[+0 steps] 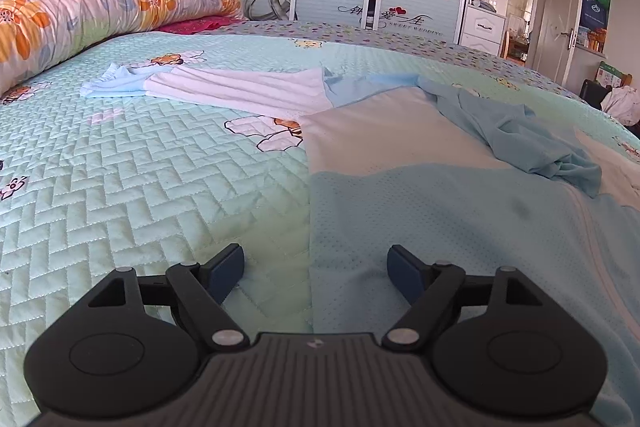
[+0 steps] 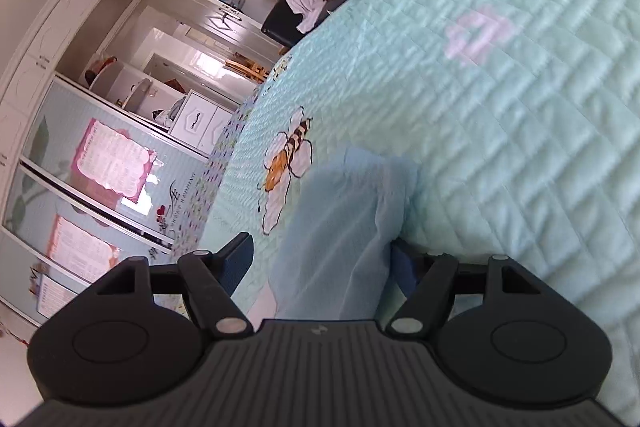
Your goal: Fold clothes
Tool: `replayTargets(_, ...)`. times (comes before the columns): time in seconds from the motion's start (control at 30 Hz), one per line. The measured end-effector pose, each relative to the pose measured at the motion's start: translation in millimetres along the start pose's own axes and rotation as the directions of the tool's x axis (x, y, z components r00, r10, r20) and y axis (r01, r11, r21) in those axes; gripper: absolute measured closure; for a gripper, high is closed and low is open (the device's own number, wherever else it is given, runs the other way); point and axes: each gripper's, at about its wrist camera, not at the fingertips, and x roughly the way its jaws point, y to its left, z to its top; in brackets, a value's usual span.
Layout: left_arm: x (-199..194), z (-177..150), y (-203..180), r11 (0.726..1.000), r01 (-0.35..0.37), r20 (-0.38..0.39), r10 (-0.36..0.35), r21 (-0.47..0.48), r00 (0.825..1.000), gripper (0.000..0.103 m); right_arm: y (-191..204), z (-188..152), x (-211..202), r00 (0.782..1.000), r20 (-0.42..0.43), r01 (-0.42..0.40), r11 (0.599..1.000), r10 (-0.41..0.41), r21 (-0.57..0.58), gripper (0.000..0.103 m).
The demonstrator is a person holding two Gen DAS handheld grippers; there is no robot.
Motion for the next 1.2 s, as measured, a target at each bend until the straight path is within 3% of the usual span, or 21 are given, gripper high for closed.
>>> replayTargets(0.03,0,0,0,1.0,0.001,0.0,-0.001,0.0,1.0,0.021,4,-1,4,1.0,-0.019,0.005,1.0,-0.006,-0.027,0.053)
replayTargets(0.07,0,0,0,1.0,0.002,0.0,-0.002,-0.001,1.0,0.02,9,-3,9,0.999,-0.045,0.009,0.998,-0.011,-0.055,0.09)
replayTargets(0.1,0,0,0,1.0,0.003,0.001,-0.003,-0.002,1.0,0.02,15,-5,9,0.999,-0.049,0.009,0.996,-0.013,-0.087,0.102)
replayTargets(0.23,0,0,1,1.0,0.01,0.003,-0.01,-0.01,1.0,0.02,67,-21,-5,1.0,-0.005,-0.006,0.954,0.004,-0.3,0.103)
replayTargets(0.37,-1,0,3,1.0,0.022,0.006,-0.022,-0.021,1.0,0.019,142,-55,-31,0.997,0.024,-0.052,0.855,0.075,-0.516,0.103)
replayTargets(0.47,-1,0,4,0.999,0.031,0.008,-0.031,-0.029,0.999,0.018,201,-97,-55,0.988,0.018,-0.098,0.721,0.152,-0.686,0.103)
replayTargets(0.57,-1,0,5,0.999,0.042,0.006,-0.042,-0.034,0.999,0.017,250,-152,-76,0.976,-0.041,-0.16,0.575,0.215,-0.803,0.103)
replayTargets(0.67,-1,1,6,0.998,0.053,0.004,-0.053,-0.036,0.999,0.015,285,-216,-90,0.961,-0.124,-0.233,0.475,0.249,-0.849,0.103)
replayTargets(0.77,-2,1,8,0.997,0.068,0.006,-0.068,-0.043,0.998,0.014,302,-288,-95,0.95,-0.195,-0.279,0.388,0.242,-0.878,0.103)
replayTargets(0.87,-2,0,11,0.994,0.095,0.012,-0.094,-0.06,0.995,0.012,306,-368,-98,0.951,-0.234,-0.281,0.253,0.201,-0.926,0.103)
replayTargets(1.03,-2,1,16,0.987,0.134,0.016,-0.133,-0.084,0.991,0.008,288,-465,-103,0.964,-0.236,-0.241,0.027,0.125,-0.97,0.103)
replayTargets(1.07,-2,1,14,0.988,0.133,0.012,-0.133,-0.076,0.991,0.007,285,-475,-105,0.965,-0.233,-0.234,-0.003,0.118,-0.972,0.103)
replayTargets(1.2,0,2,13,0.988,0.139,0.002,-0.139,-0.066,0.99,0.005,283,-488,-115,0.97,-0.219,-0.215,-0.052,0.109,-0.975,0.102)
